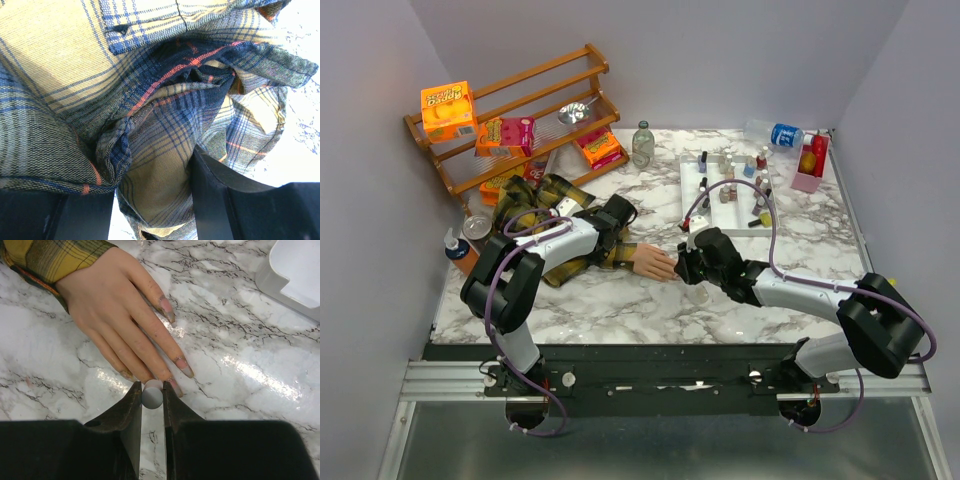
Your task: Paint the nails
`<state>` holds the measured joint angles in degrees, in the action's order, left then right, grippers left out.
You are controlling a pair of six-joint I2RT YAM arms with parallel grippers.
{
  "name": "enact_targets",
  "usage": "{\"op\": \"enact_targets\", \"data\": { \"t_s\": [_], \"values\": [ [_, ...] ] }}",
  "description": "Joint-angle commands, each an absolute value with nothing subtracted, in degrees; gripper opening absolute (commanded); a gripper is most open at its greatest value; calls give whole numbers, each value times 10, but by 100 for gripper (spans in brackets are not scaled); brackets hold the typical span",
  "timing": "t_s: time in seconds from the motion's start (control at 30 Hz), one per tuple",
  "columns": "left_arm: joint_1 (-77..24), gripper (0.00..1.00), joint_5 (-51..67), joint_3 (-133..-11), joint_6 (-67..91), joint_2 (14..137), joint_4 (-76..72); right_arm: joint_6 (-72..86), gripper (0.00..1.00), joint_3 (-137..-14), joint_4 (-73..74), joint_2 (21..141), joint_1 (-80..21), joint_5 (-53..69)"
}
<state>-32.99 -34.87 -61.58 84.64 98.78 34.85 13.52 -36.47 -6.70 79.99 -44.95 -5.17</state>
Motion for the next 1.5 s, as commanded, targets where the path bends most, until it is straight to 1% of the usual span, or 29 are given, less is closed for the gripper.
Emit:
{"op": "enact_targets", "data": {
  "t_s": [0.0,0.5,1.1,1.37,1.47],
  "values": [
    [-326,52,-323,-599,831,998,336,145,1,-357,-56,799,-453,-69],
    [-326,52,-323,-599,831,997,337,155,1,-351,-47,796,-454,-68],
    [-326,52,-324,-599,832,994,337,166,1,-346,-32,785,-454,-94],
    [-326,52,-322,-598,832,991,336,146,1,-330,-57,717,-453,-98],
    [-326,52,-322,-597,832,991,335,143,1,-330,-61,709,-453,-91]
  ]
}}
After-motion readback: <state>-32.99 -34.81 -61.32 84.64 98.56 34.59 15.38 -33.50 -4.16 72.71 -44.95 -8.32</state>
